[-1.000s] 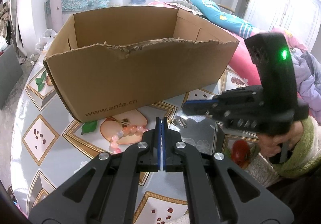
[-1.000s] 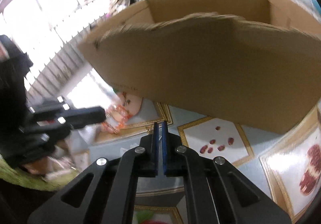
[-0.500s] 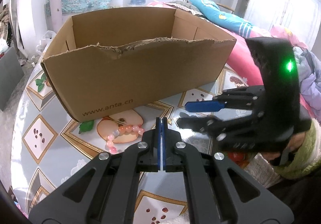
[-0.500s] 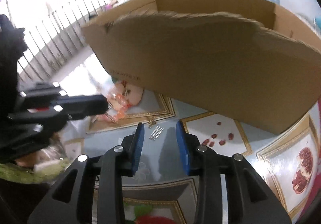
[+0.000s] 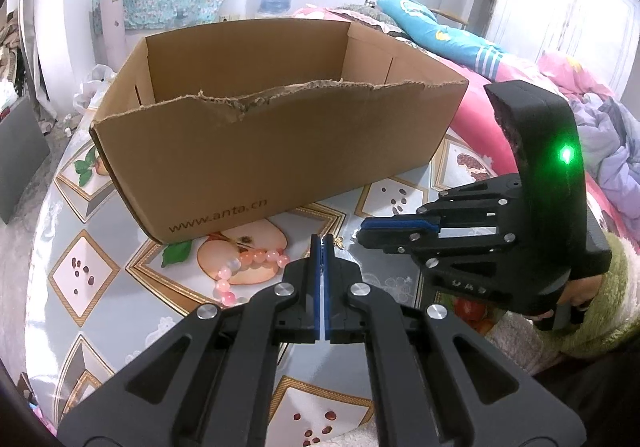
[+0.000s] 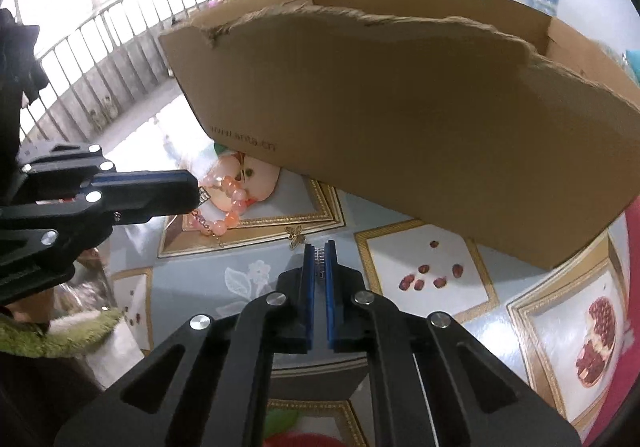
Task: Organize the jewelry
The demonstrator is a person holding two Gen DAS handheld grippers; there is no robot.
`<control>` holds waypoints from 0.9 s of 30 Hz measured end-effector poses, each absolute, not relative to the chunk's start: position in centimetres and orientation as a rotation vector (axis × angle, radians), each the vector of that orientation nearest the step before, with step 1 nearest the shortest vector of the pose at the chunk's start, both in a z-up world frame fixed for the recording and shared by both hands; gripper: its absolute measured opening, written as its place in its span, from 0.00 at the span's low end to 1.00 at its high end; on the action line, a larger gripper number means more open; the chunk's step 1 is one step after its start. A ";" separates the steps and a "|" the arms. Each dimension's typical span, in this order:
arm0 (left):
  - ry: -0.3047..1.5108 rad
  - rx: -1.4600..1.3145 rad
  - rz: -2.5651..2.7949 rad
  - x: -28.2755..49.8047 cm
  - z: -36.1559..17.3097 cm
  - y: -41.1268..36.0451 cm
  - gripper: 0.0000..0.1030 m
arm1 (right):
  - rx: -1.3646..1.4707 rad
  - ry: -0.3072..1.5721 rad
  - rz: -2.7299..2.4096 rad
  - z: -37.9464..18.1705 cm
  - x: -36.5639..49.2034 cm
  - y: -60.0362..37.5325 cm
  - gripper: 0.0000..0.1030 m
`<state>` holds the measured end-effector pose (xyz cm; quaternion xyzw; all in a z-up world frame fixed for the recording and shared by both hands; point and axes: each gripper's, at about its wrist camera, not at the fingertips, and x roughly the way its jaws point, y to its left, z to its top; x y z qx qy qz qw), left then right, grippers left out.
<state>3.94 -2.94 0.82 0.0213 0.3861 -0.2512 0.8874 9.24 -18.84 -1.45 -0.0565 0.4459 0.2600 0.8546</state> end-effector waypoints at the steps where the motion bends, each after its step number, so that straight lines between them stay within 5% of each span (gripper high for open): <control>1: 0.801 0.043 -0.522 3.9 0.9 -2.9 0.00 | -0.104 0.935 0.550 -1.2 8.8 -19.1 0.05; 18: 0.602 -0.068 -0.665 4.6 10.1 -1.1 0.00 | 0.074 0.649 0.661 11.5 9.7 -23.2 0.05; 27: 0.660 -0.040 -0.576 11.5 11.2 -1.1 0.00 | 0.083 0.768 0.587 10.5 16.9 -23.2 0.05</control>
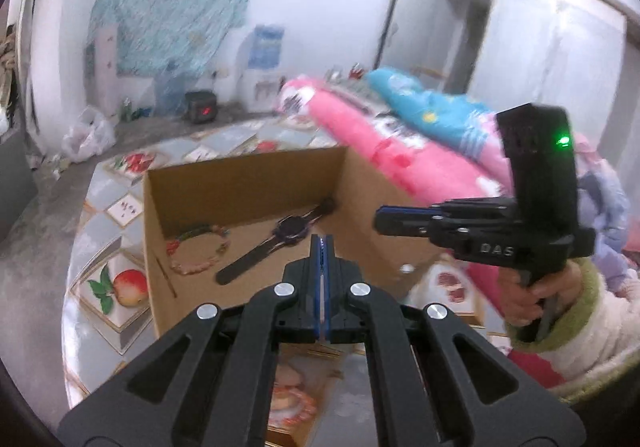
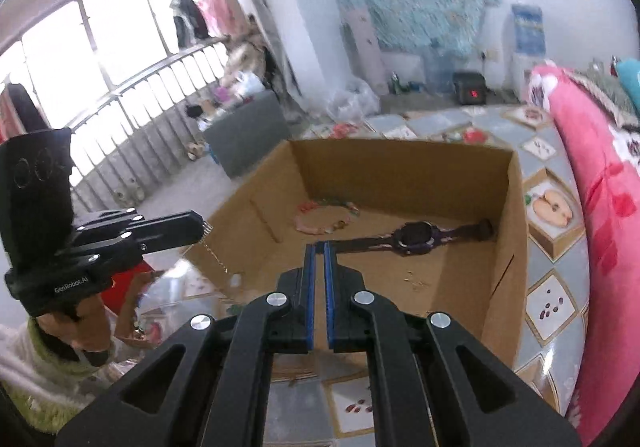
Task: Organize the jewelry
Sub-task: 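Open the left tool to drop the charm into the box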
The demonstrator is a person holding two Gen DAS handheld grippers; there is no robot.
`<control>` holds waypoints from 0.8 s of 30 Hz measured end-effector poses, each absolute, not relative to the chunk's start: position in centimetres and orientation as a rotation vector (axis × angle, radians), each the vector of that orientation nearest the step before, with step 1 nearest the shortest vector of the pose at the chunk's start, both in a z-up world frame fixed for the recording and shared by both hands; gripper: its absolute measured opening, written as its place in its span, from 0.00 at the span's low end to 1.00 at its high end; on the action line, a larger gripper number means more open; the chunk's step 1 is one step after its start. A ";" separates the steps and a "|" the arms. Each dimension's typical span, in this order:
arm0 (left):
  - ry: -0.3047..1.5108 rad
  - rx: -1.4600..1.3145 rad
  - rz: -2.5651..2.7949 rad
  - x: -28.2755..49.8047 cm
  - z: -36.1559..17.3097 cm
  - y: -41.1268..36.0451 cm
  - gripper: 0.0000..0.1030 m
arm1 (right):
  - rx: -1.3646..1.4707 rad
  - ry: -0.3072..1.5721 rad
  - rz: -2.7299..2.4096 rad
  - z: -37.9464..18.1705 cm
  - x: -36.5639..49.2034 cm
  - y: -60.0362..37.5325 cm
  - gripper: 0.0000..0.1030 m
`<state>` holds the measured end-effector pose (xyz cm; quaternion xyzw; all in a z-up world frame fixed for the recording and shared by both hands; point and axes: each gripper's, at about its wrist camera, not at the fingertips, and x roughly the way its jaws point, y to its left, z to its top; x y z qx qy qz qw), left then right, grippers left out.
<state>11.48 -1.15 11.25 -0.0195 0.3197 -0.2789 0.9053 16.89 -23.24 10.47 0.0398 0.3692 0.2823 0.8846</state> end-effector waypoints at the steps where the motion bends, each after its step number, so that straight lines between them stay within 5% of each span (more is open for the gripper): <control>1: 0.692 -0.040 -0.568 12.5 10.8 -1.2 0.00 | 0.075 0.788 0.575 10.0 17.6 -23.1 0.05; 10: 0.878 0.016 -0.449 18.5 6.5 -1.6 0.02 | 0.105 0.884 0.556 8.0 21.4 -23.0 0.05; 14: 0.899 0.006 -0.432 19.3 5.8 -1.3 0.18 | 0.139 0.886 0.556 8.2 21.6 -23.8 0.06; 20: 0.883 -0.022 -0.417 18.8 6.0 -0.8 0.21 | 0.178 0.856 0.570 8.7 21.0 -25.0 0.06; 24: 0.810 -0.044 -0.415 17.3 7.5 0.1 0.31 | 0.198 0.789 0.612 9.9 19.1 -25.9 0.06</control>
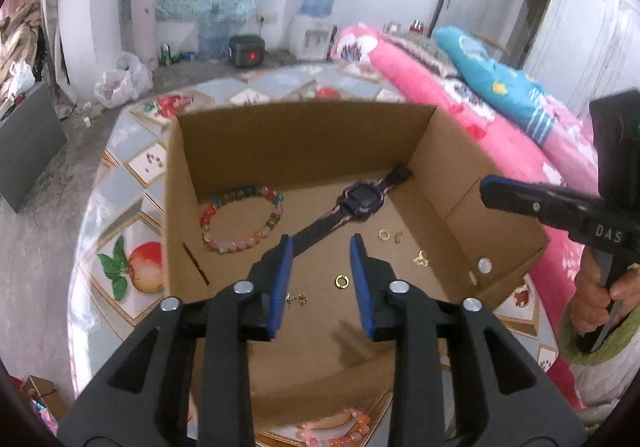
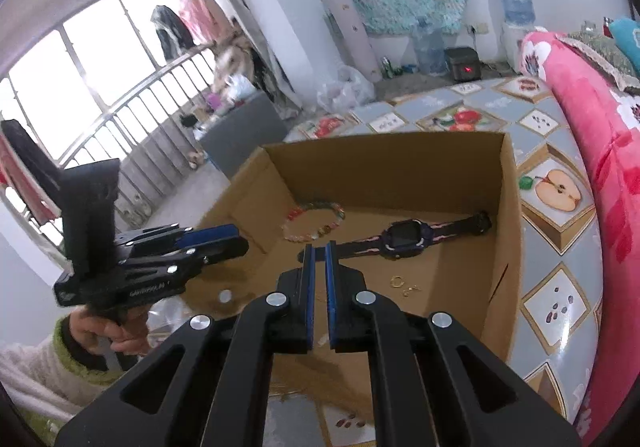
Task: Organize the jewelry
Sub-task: 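Open the left tool to drop the charm into the box, then move the right tool back toward the pink bead bracelet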
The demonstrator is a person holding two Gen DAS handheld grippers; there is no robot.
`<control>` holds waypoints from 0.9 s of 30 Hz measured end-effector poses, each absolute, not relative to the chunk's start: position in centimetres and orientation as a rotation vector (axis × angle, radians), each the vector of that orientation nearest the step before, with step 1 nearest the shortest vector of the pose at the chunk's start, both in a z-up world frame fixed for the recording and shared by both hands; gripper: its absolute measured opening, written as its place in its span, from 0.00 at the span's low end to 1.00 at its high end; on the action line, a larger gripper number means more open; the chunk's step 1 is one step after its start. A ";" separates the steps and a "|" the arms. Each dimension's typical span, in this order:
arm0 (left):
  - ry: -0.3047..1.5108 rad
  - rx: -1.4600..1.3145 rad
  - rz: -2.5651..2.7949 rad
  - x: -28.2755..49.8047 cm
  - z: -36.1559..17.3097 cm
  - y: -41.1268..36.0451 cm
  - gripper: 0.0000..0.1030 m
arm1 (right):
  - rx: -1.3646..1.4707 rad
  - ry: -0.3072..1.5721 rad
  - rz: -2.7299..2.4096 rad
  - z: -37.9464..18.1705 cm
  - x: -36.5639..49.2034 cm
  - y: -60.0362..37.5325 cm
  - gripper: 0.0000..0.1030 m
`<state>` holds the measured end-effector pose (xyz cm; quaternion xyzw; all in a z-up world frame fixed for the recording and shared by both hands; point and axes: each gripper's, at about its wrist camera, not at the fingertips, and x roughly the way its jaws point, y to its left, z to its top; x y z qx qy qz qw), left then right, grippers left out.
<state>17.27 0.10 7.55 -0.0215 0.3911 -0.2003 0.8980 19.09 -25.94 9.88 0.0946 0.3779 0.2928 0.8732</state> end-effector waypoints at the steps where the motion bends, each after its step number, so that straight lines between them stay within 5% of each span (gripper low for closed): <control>1: 0.788 -0.050 -0.417 16.6 8.0 0.4 0.32 | 0.196 0.772 0.625 10.2 18.4 -26.1 0.07; 5: 0.696 -0.076 -0.425 13.5 9.8 1.9 0.46 | 0.160 0.707 0.693 10.8 14.7 -26.7 0.19; 15: 0.668 -0.073 -0.476 5.8 9.3 4.1 0.65 | 0.112 0.823 0.757 6.1 8.1 -24.7 0.20; 23: 0.793 -0.040 -0.523 4.1 3.9 0.8 0.65 | 0.110 0.926 0.642 0.9 8.7 -23.1 0.20; 27: 0.861 0.013 -0.516 4.6 1.0 -1.3 0.45 | 0.062 0.919 0.629 0.0 9.2 -22.3 0.20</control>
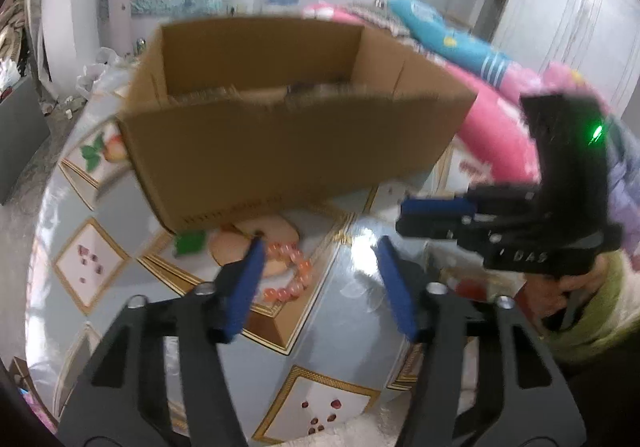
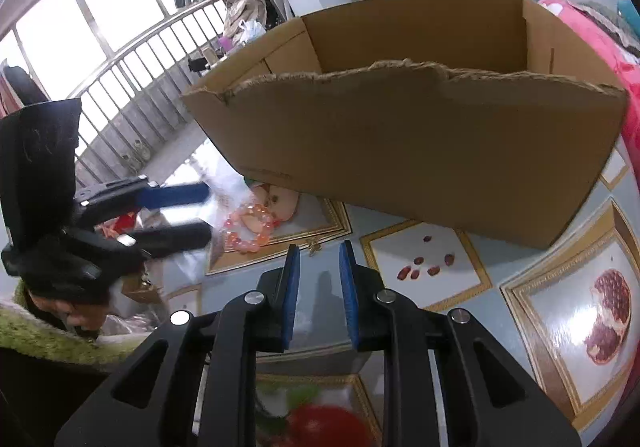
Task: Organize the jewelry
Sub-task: 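Move the right tool back toward the pink bead bracelet, then lower the left tool onto the pink-and-white bead bracelet and close it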
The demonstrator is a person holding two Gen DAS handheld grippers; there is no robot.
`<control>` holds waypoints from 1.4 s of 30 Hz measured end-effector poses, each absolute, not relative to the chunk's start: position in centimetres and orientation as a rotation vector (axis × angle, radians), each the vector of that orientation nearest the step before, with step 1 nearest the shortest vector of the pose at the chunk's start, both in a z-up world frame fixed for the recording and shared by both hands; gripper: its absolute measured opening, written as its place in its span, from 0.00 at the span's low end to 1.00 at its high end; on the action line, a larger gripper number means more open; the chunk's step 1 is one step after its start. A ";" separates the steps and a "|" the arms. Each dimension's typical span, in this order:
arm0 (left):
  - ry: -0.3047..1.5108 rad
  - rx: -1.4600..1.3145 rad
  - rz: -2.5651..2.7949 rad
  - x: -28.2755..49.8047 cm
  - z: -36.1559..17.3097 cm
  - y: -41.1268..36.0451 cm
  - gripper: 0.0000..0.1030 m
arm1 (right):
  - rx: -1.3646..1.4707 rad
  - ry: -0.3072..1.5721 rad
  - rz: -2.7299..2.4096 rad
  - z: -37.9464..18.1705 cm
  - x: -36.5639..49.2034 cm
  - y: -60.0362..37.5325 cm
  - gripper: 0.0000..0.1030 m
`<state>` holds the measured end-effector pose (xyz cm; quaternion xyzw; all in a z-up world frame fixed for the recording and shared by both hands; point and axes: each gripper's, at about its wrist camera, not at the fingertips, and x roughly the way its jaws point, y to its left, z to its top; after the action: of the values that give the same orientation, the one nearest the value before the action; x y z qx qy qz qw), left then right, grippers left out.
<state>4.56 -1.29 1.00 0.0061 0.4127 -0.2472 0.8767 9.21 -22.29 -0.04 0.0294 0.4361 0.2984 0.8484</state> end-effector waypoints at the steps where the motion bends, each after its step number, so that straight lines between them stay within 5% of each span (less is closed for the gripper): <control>1: 0.876 0.027 -0.512 4.8 0.4 -1.7 0.42 | 0.043 0.917 0.630 -0.2 9.4 -21.9 0.20; 15: 0.946 0.135 -0.453 5.8 -2.2 -3.3 0.15 | -0.230 0.905 0.751 -1.5 10.3 -18.5 0.20; 20: 0.951 0.139 -0.457 6.1 -2.2 -3.3 0.14 | -0.294 0.887 0.758 -1.6 10.4 -17.9 0.19; 24: 0.950 0.135 -0.460 6.4 -2.3 -3.5 0.14 | -0.313 0.891 0.764 -1.5 10.5 -17.7 0.07; 42: 0.933 0.133 -0.464 6.1 -2.2 -3.1 0.08 | -0.084 0.881 0.704 0.3 9.9 -21.6 0.07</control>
<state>6.05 -3.10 -2.23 0.0634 0.4454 -0.2215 0.8652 9.89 -21.57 0.31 -0.0396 0.4172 0.3333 0.8445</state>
